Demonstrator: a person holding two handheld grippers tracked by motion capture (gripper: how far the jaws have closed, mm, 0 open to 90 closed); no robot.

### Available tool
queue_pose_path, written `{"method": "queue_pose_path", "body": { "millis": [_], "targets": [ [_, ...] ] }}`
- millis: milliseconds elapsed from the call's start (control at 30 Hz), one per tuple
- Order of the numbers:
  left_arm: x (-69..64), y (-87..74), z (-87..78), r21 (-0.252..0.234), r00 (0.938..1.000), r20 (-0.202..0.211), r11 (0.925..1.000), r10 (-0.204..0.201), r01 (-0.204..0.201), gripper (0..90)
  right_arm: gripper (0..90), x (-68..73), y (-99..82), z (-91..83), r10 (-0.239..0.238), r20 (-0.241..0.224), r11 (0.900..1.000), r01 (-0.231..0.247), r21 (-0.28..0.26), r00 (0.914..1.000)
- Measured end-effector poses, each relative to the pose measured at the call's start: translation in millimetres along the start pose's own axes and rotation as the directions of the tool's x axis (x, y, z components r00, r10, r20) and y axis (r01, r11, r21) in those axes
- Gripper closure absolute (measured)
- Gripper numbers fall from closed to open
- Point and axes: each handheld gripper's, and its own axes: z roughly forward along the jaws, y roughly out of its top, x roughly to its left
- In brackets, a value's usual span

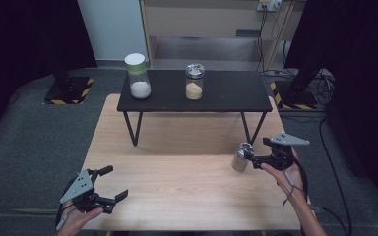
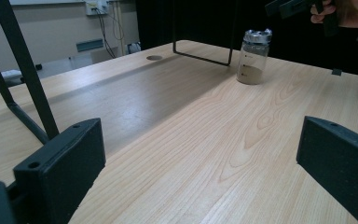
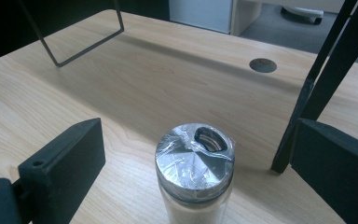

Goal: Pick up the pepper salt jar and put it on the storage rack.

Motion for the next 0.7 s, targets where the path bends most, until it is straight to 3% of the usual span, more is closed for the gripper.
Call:
{"method": "queue_pose_path", "body": {
  "millis": [700],
  "targets": [
    [0.0, 0.1, 0.1, 0.002, 1.0, 0.0, 1.0, 0.0, 0.0, 0.0, 5.4, -1.9, -4.2, 28.2, 0.002, 0.005, 0.9977, -0.002, 0.068, 1.0]
  ]
}}
